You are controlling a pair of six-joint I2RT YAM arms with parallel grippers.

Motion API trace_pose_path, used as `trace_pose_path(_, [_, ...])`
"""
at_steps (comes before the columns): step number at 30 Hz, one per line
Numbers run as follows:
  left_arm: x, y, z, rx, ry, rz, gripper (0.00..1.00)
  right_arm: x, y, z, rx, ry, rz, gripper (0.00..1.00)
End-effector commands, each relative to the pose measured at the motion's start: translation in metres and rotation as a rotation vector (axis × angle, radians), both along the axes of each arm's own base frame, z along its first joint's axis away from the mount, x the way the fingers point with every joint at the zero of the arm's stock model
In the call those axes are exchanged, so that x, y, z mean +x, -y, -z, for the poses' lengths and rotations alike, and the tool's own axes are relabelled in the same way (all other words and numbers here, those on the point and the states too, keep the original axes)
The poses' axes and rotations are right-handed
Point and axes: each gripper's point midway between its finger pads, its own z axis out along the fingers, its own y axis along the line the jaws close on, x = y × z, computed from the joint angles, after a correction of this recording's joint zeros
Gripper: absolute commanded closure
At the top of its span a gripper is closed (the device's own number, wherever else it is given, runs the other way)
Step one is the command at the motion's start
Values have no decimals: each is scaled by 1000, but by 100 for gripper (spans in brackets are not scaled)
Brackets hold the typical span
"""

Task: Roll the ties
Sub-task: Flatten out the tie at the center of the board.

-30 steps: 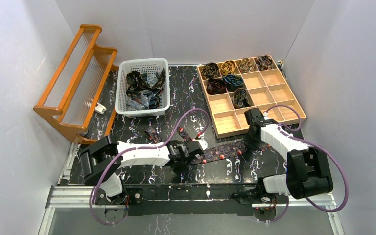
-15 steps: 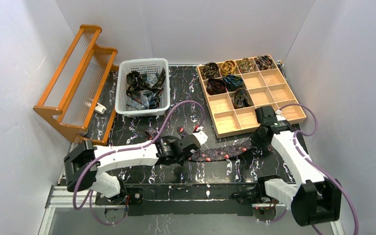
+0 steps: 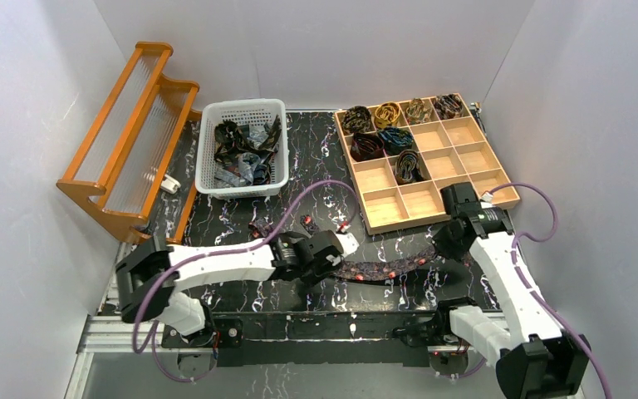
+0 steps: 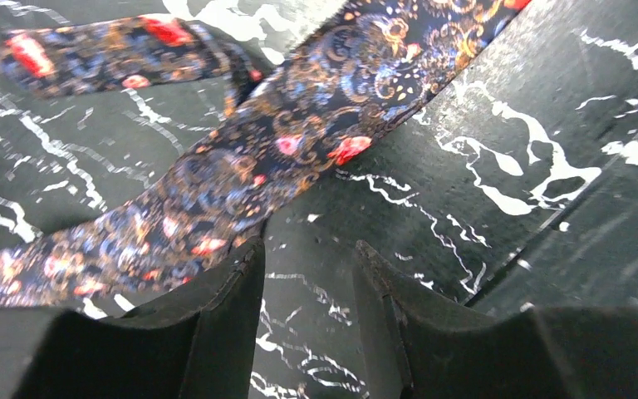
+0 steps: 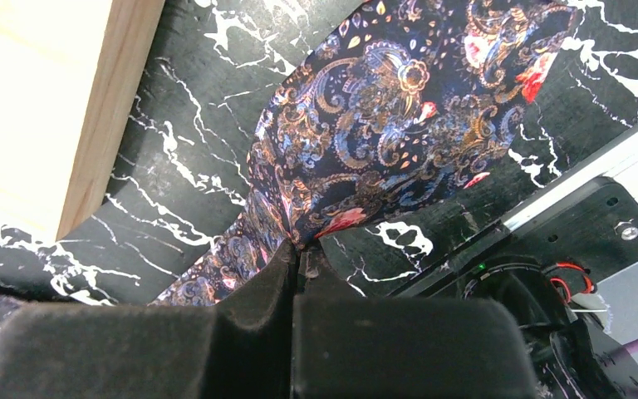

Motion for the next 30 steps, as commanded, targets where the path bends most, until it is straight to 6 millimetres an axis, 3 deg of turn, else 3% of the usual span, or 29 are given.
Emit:
trace_pose_path(1, [0, 13, 29, 67, 6, 169, 58, 23, 6, -13, -52, 43, -18, 99])
trace_pose_path(7, [27, 22, 17, 45, 193, 185, 51, 38, -1, -6, -39, 31, -70, 99])
trace_pose_path(11, [34, 23, 16, 61, 251, 228, 34, 42, -3, 0, -21, 22, -94, 99])
trace_pose_path(19, [27, 21, 52, 173, 185, 327, 33, 51, -4, 2, 18, 25, -127, 99])
trace_pose_path(22, [25, 20, 64, 237, 144, 356, 36, 53, -2, 0, 15, 30, -133, 99])
trace_pose_path(25, [27, 15, 71, 295, 137, 363, 47, 55, 1, -3, 11, 34, -135, 99])
trace_pose_path(30, [27, 25, 53, 251, 139, 361, 70, 55, 4, -8, 3, 35, -139, 99])
